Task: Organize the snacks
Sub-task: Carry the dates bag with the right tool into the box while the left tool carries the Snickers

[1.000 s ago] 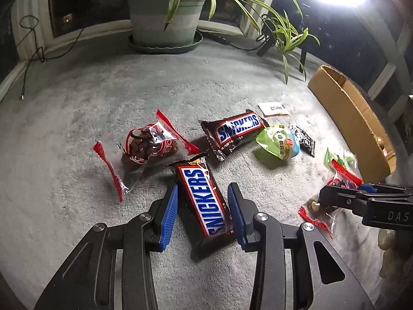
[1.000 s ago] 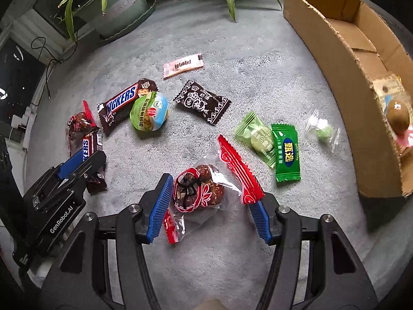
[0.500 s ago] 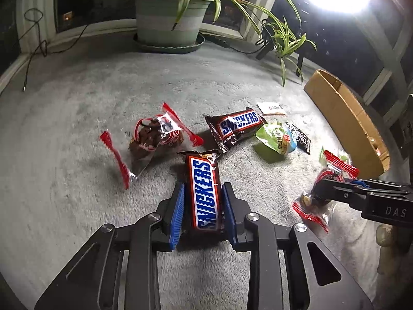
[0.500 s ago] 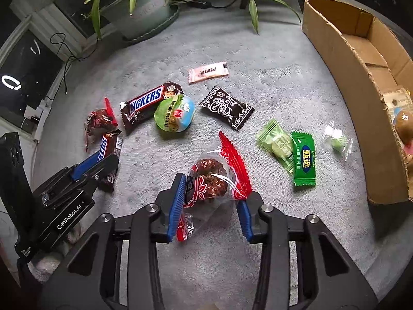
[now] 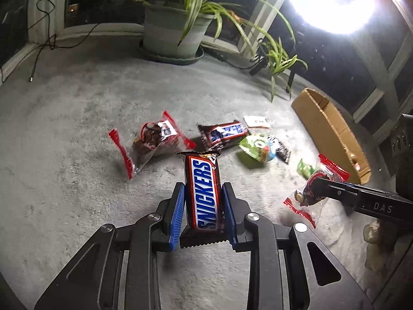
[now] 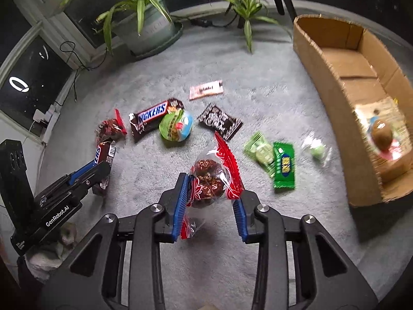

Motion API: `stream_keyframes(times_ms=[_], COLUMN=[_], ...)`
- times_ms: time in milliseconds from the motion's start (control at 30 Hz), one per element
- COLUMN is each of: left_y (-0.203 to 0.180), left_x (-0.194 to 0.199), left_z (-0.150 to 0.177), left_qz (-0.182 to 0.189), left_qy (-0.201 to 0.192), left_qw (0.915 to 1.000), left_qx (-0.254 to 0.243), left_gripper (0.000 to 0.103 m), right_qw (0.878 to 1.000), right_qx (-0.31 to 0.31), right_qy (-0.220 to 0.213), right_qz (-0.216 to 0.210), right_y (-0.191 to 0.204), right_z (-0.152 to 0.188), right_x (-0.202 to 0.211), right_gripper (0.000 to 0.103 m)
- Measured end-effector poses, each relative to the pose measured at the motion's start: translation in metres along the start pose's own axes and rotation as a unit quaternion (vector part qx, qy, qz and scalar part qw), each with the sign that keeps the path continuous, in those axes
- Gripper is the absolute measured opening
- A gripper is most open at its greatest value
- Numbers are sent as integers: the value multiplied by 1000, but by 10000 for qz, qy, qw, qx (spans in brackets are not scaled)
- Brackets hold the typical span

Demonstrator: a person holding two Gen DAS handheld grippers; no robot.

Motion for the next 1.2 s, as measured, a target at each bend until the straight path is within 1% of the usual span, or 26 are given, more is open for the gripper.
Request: stream_keyframes(times_ms=[133,333,633,767,1000,1100,1200], left_y=[-16,-52,-122,-152,-213,-236,-255], left_x=[7,12,8,1,-14,-24,-36], left_z=[-5,-15,-38,-48,-72,-81,-86], left_qz=[94,255,557,646,794,895,850], left_qy=[-85,-198,-339,-376,-453,-420,-411], left_qw=[9999,9990,9956,9939,9896,9882,9875], left_qx=[-104,-311,-671,-807,-1109,-1168,-1259], left_gripper=[27,27,27,27,27,27,27], right_qw=[9999,9988,9944,9919,9885,9882,9879], right_qx=[20,-39,-372,-405,-562,-597,-683], right_qy=[-155,-490,-989,-1171,-1374,-1368,-1329], right_qz=[-39,-44,87,268,290,342,408], right_y=[-7,-30,-97,-130,-174,-189,-203], right_z=[-5,-18,-49,-64,-86,-91,-93], right_x=[18,53,103,122,134,131,124], right_gripper=[33,33,33,33,33,33,33])
Point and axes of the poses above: each gripper's, at about its wrist camera, not at the fingertips, and x roughly against the way its jaws point, y to its left, z to its underside, the point moved 10 cm from there along -x, roughly the way its jaws point, and after that the axes turned 8 degrees about y, right-handed, at the moved point
